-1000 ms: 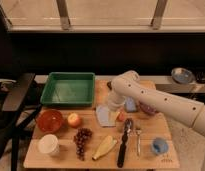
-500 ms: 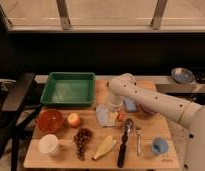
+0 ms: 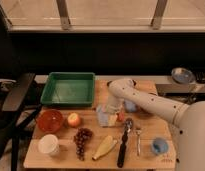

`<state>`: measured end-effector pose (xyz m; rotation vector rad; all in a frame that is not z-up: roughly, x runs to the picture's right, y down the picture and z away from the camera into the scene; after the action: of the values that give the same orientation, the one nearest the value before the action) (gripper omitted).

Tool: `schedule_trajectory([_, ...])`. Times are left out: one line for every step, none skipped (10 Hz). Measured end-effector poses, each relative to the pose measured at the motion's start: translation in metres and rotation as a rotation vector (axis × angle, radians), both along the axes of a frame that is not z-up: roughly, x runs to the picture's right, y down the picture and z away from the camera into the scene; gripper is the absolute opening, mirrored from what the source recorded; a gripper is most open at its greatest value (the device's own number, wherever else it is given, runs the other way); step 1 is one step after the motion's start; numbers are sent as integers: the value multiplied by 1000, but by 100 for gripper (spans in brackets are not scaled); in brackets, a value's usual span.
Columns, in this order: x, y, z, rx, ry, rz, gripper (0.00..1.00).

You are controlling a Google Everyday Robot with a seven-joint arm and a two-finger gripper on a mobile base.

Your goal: Place towel in tray

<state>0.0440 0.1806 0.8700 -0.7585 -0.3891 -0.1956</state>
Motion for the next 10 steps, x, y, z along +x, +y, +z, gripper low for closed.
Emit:
schedule_trajectory([0, 3, 1, 3, 4, 11, 64])
schedule_trajectory([0, 1, 0, 6, 5, 9, 59])
schedule_trajectory([0, 0, 0, 8, 5, 9, 47])
schedule_trajectory([0, 0, 0, 6, 5, 6, 39])
schedule_trajectory([-1, 1, -1, 9, 8, 3, 30])
schedule_trajectory([-1, 2, -7, 31, 40, -4, 18])
schedule_trajectory([0, -1, -10, 49, 58, 0, 10])
schedule_trajectory([-2, -3, -13, 67, 62, 8, 2])
schedule_trajectory([-5, -8, -18, 87, 58, 12, 0])
schedule_trajectory([-9, -17, -28, 117, 46, 15, 0])
